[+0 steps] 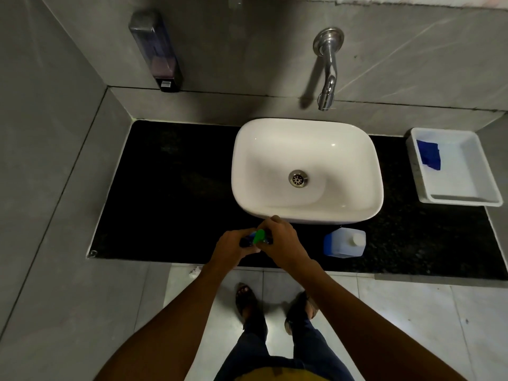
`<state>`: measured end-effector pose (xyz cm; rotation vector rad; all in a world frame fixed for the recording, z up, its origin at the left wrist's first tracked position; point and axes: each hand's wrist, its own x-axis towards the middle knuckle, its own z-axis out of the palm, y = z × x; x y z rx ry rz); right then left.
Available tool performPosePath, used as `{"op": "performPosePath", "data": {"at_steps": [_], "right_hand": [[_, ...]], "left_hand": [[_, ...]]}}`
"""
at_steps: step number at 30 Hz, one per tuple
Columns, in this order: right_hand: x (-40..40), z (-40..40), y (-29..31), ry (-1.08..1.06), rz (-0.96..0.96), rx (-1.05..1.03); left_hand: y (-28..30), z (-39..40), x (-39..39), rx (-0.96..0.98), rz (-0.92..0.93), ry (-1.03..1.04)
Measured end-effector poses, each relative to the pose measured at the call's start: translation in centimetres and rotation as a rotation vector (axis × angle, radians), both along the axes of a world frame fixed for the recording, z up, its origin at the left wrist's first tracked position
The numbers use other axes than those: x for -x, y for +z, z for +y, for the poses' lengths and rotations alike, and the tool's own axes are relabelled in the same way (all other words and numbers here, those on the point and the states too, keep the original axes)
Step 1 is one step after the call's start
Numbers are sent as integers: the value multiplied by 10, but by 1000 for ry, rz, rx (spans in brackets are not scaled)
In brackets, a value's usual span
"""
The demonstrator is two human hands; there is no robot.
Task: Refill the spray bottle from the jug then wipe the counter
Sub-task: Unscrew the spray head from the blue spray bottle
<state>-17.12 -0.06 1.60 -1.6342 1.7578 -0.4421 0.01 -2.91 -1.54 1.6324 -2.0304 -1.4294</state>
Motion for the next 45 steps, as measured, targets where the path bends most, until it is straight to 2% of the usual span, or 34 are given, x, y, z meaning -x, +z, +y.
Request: {"op": "performPosePath", "data": {"at_steps": [14, 19, 23, 28, 34, 39, 45], "right_hand": [[36, -14, 45, 174, -120, 126], [66, -15, 78, 74, -227, 168], [104, -4, 93, 45, -194, 115], [138, 17, 76, 2, -86, -18], [113, 30, 8, -133, 157, -149], [90, 29, -39, -32, 330, -190], [91, 24, -59, 25, 490, -219]], "left_hand": [[3, 1, 1, 0, -23, -36], [1, 1, 0, -26, 15, 6], [-1, 2, 1, 2, -4, 11], [-4, -1, 1, -47, 0, 25], [-10, -5, 0, -13, -24, -20], [-20, -4, -1, 21, -18, -46], [-30, -1, 0, 5, -33, -21]]}}
